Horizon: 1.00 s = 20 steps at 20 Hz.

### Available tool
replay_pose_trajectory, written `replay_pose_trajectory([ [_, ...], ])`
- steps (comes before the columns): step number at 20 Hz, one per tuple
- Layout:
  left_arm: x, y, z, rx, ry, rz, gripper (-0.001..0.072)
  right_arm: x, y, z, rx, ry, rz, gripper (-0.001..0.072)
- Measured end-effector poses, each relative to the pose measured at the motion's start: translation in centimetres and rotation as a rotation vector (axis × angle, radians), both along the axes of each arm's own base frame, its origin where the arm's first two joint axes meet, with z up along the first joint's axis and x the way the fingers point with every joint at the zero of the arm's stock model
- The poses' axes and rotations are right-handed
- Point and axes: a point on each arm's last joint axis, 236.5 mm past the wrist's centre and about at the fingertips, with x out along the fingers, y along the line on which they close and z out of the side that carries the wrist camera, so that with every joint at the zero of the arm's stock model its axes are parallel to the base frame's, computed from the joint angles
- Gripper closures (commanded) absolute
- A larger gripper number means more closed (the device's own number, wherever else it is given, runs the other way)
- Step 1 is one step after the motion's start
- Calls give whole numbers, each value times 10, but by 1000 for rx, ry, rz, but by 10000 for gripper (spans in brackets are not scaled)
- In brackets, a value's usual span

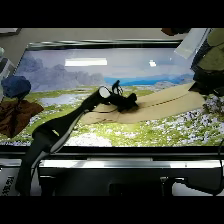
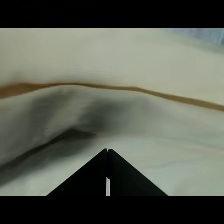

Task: Fold the clothes and pants, and hang the long-sleeved shirts on hangers.

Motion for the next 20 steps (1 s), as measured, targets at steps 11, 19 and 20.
replay_pose_trajectory([
  [11,-37,-83,2,-212,145,103,695,-22,-2,42,-57,-80,-44,686],
  [19,10,54,77,23,-62,-86,694,-2,72,59,109,-158,43,686],
  [20,18,85,88,86,-98,-94,693,3,88,58,126,-160,57,686],
])
